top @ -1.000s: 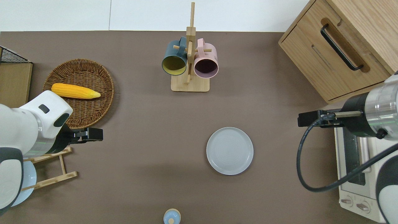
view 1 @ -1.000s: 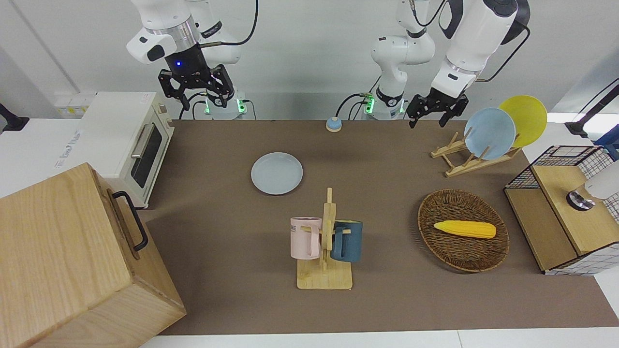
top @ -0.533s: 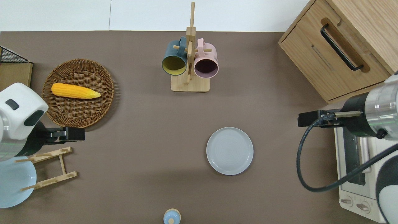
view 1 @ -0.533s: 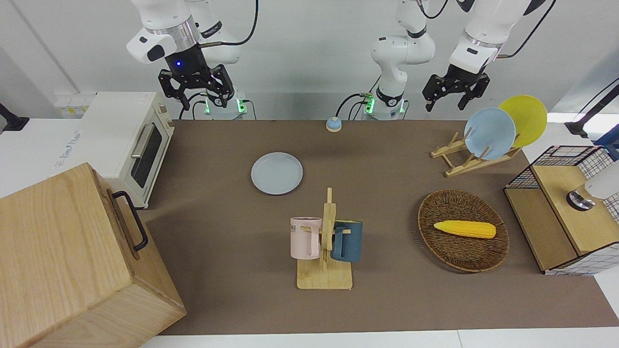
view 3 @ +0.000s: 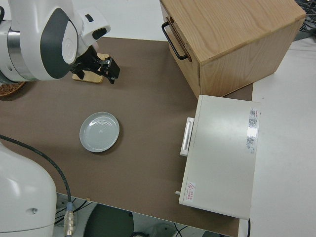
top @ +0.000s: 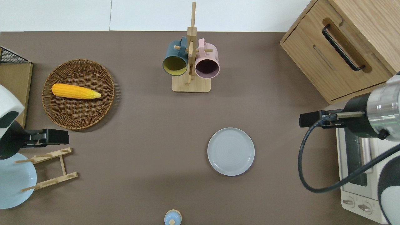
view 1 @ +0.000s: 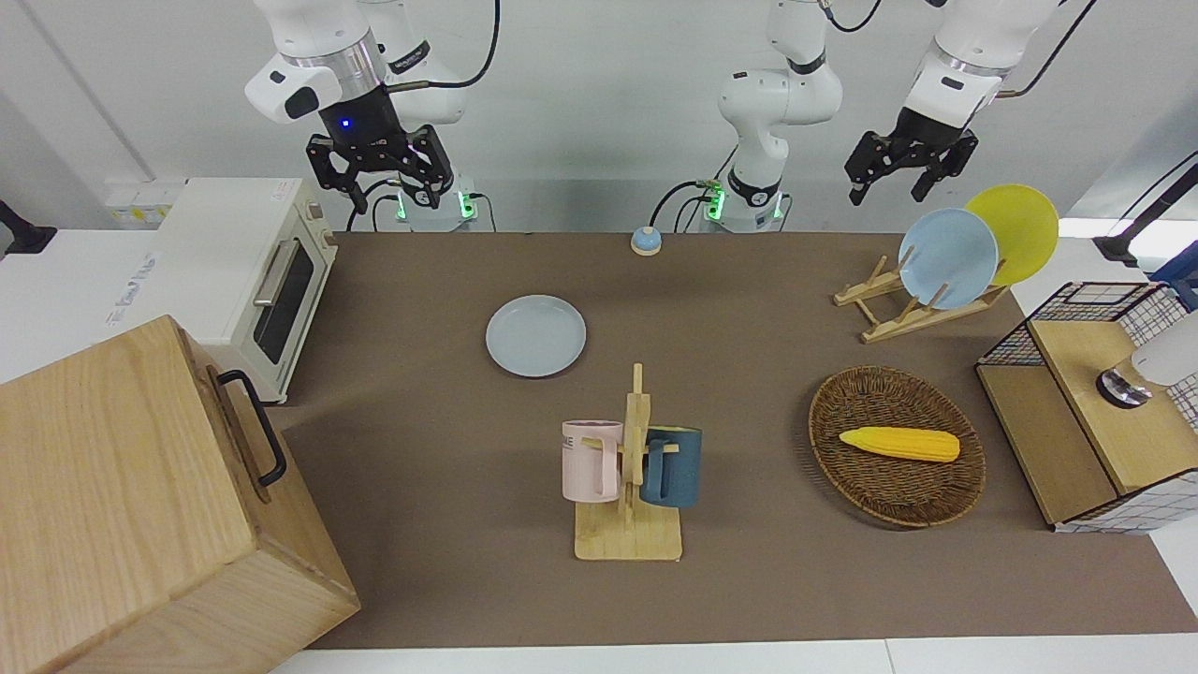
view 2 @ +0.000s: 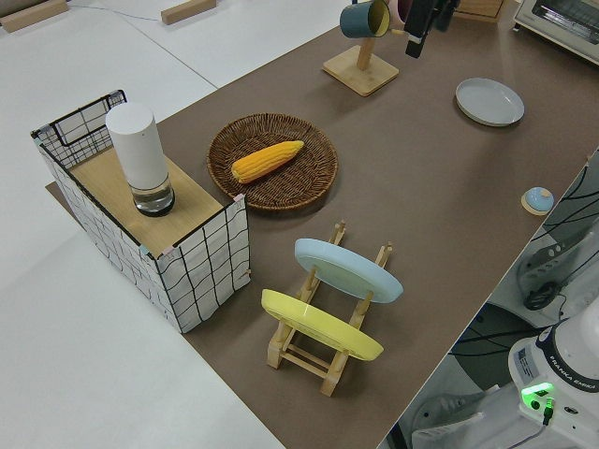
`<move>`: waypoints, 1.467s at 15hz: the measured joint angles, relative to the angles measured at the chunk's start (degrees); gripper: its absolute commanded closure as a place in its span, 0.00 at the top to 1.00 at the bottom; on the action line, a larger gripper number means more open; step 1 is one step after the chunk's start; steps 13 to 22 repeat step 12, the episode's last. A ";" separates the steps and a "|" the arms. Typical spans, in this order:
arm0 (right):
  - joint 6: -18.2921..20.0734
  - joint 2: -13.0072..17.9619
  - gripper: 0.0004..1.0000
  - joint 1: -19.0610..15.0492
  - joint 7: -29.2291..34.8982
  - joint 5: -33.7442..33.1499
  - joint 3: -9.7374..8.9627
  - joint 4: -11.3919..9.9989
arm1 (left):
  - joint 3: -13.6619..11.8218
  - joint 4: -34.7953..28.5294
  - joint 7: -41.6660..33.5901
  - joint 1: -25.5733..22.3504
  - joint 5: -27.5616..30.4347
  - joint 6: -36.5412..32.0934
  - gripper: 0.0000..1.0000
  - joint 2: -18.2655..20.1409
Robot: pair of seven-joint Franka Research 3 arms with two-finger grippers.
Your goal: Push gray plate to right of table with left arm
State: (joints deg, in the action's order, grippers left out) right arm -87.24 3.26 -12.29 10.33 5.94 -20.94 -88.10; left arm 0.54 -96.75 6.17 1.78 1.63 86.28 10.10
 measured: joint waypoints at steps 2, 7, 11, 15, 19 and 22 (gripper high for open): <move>0.00 0.00 1.00 0.00 0.00 0.00 0.00 0.00 | 0.07 0.07 0.00 0.00 0.00 -0.07 0.99 0.00; 0.00 0.00 1.00 0.00 0.00 0.00 0.00 0.00 | 0.50 0.14 0.00 0.04 0.00 -0.17 0.99 0.00; 0.00 0.00 1.00 0.00 0.00 0.00 0.00 0.00 | 0.70 0.14 0.00 0.06 0.00 -0.20 0.99 0.00; 0.00 0.00 1.00 0.00 0.00 0.00 0.00 0.00 | 0.58 0.14 0.00 0.06 0.00 -0.21 0.99 0.00; 0.00 0.00 1.00 0.00 0.00 0.00 0.00 0.00 | 0.58 0.14 0.00 0.06 0.00 -0.21 0.99 0.00; 0.00 0.00 1.00 0.00 0.00 0.00 0.00 0.00 | 0.58 0.14 0.00 0.06 0.00 -0.21 0.99 0.00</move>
